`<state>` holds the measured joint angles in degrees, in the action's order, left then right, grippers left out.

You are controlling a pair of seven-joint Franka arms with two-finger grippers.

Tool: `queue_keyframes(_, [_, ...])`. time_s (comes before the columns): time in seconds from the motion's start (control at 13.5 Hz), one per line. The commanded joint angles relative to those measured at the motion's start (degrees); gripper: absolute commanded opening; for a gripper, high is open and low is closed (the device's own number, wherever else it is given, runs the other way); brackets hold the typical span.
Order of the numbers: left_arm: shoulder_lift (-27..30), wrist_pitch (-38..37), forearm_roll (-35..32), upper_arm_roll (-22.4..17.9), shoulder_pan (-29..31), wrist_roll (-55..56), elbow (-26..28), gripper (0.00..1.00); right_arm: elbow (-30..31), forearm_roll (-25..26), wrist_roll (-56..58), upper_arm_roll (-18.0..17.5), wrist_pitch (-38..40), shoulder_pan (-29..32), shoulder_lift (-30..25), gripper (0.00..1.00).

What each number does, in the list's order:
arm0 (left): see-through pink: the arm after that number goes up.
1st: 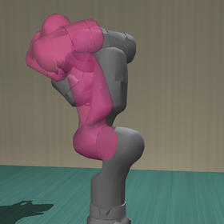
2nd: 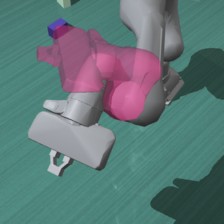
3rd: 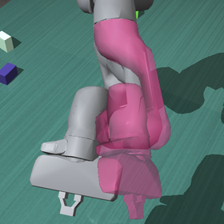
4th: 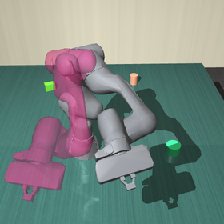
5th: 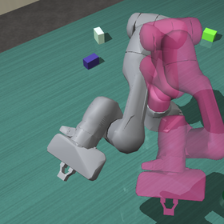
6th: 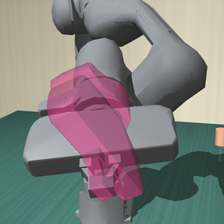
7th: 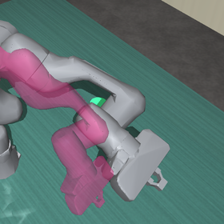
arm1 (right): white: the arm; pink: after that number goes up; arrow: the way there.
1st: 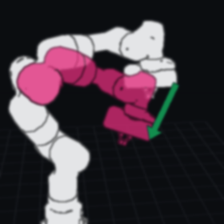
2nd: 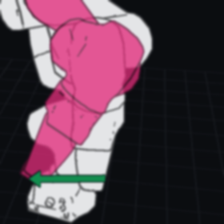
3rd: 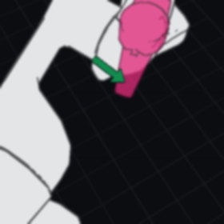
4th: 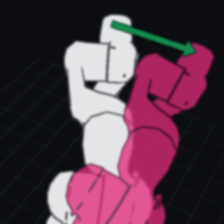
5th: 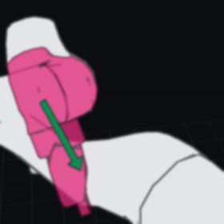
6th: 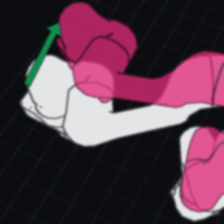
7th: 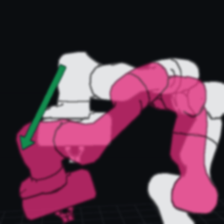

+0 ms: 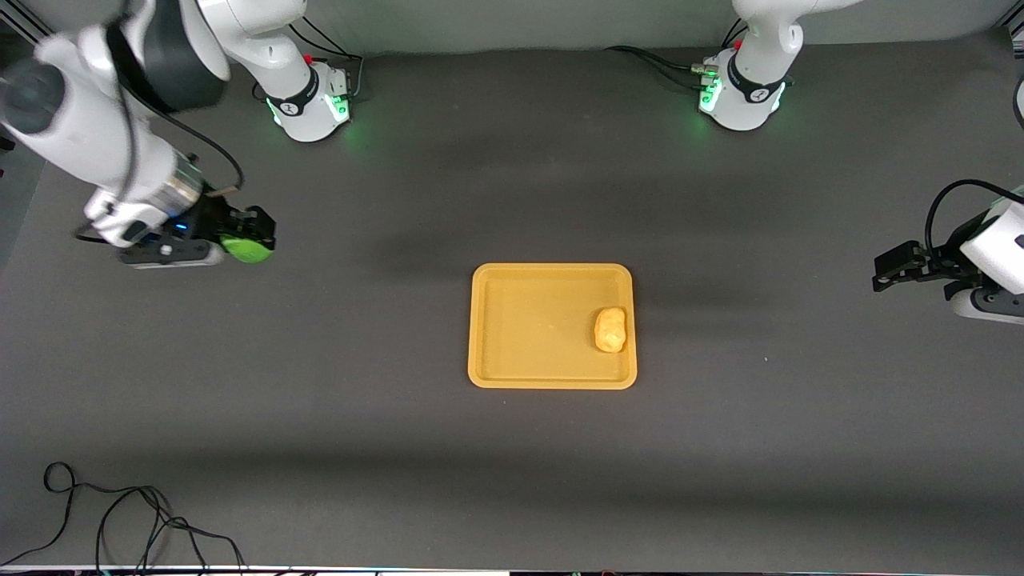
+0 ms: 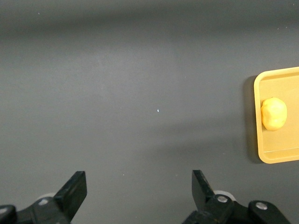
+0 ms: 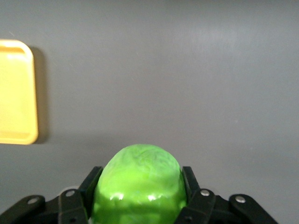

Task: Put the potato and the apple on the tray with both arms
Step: 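Lift the green apple with the right gripper, then carry the apple over the tray beside the potato with the right gripper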

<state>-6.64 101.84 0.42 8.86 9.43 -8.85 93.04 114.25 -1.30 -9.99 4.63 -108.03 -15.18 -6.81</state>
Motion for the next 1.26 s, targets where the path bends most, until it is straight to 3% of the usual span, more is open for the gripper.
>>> queue_keyframes(0.0, [-1.18,-1.64,-0.6,0.19,-0.29,1.29,-2.42,1.0,-13.57,-0.63,-5.1,-0.76,2.3,-2.9,10.91,0.6])
queue_keyframes(0.22, [-1.97,-1.73,-0.6,0.19,0.23,1.12,-5.04,1.0,-28.59,-0.81,-17.91,-0.77,5.01,-11.06,22.07,0.6])
queue_keyframes(0.59, [-2.94,-3.31,-0.6,0.19,0.41,1.03,-6.29,1.0,-57.95,-0.63,-40.68,-0.77,9.86,-26.1,45.45,0.6])
queue_keyframes(0.82, [-3.03,-3.31,-0.68,0.19,0.41,0.94,-6.29,1.0,-62.04,-0.46,-45.99,-0.77,5.66,-32.09,53.03,0.6])
queue_keyframes(1.19, [-3.03,-3.31,-3.67,0.1,0.41,0.94,-6.29,1.0,-61.69,0.77,-45.91,-0.59,-6.11,-32.45,64.54,0.6])
